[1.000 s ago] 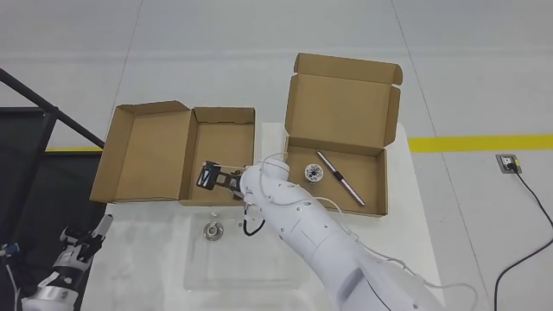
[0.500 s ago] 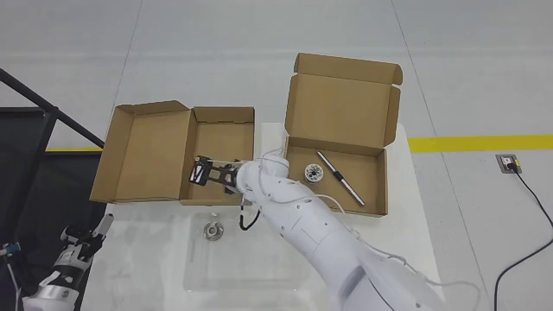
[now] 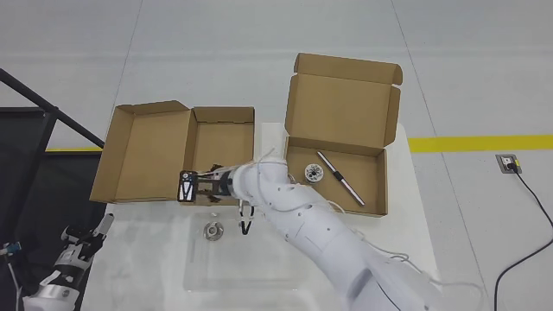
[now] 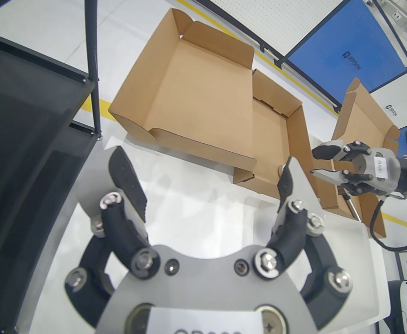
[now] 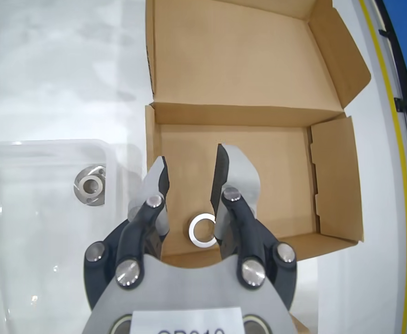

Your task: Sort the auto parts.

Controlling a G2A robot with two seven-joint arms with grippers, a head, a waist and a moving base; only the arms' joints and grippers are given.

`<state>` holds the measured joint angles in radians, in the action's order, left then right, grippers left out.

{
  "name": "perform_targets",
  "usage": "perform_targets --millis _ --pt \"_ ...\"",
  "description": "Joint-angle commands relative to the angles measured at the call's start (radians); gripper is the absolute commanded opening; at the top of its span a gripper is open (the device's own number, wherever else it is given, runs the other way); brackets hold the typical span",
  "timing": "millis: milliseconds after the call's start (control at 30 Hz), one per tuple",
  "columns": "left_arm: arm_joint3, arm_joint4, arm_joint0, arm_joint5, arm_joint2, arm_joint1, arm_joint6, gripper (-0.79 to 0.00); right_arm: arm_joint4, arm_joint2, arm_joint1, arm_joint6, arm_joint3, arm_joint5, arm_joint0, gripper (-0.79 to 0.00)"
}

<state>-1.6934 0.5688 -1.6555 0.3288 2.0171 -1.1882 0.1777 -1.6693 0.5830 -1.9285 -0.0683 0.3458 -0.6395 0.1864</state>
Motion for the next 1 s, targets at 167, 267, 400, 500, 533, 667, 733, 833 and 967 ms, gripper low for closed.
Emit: perform_targets --millis 167,267,400,500,533,667,733,833,967 --pt "-0.001 0.0 -0.002 -0.003 -0.002 0.001 0.0 0.0 -0.087 -0.006 0.055 -0.127 0.098 -0.088 0.029 -0.465" --pt "-0.001 0.002 -0.002 -0.003 -0.004 0.001 -0.002 0.0 -0.122 0.0 0.085 -0.159 0.144 -0.114 0.047 -0.456" --pt "0.0 0.004 0.0 -0.005 -0.008 0.001 -0.001 0.0 -0.155 0.011 0.119 -0.127 0.219 -0.176 0.076 -0.431" --pt "-0.001 0.009 0.001 -0.01 -0.012 0.002 -0.002 0.0 -0.173 0.02 0.139 -0.06 0.283 -0.226 0.101 -0.434" --pt "0.0 0.01 0.001 -0.011 -0.013 0.002 -0.002 0.0 -0.176 0.023 0.145 -0.038 0.308 -0.242 0.112 -0.437" --pt "-0.001 0.01 0.001 -0.012 -0.014 0.002 -0.003 0.0 -0.193 0.032 0.167 0.057 0.4 -0.317 0.151 -0.453" --pt "-0.001 0.01 0.0 -0.012 -0.014 0.002 -0.003 0.0 -0.199 0.037 0.177 0.102 0.442 -0.352 0.165 -0.449" --pt "-0.001 0.009 0.0 -0.011 -0.014 0.003 -0.005 0.0 -0.204 0.038 0.189 0.154 0.49 -0.373 0.19 -0.449" --pt "0.001 0.009 0.0 -0.01 -0.013 0.004 -0.005 0.0 -0.175 0.037 0.193 0.26 0.524 -0.373 0.222 -0.428"
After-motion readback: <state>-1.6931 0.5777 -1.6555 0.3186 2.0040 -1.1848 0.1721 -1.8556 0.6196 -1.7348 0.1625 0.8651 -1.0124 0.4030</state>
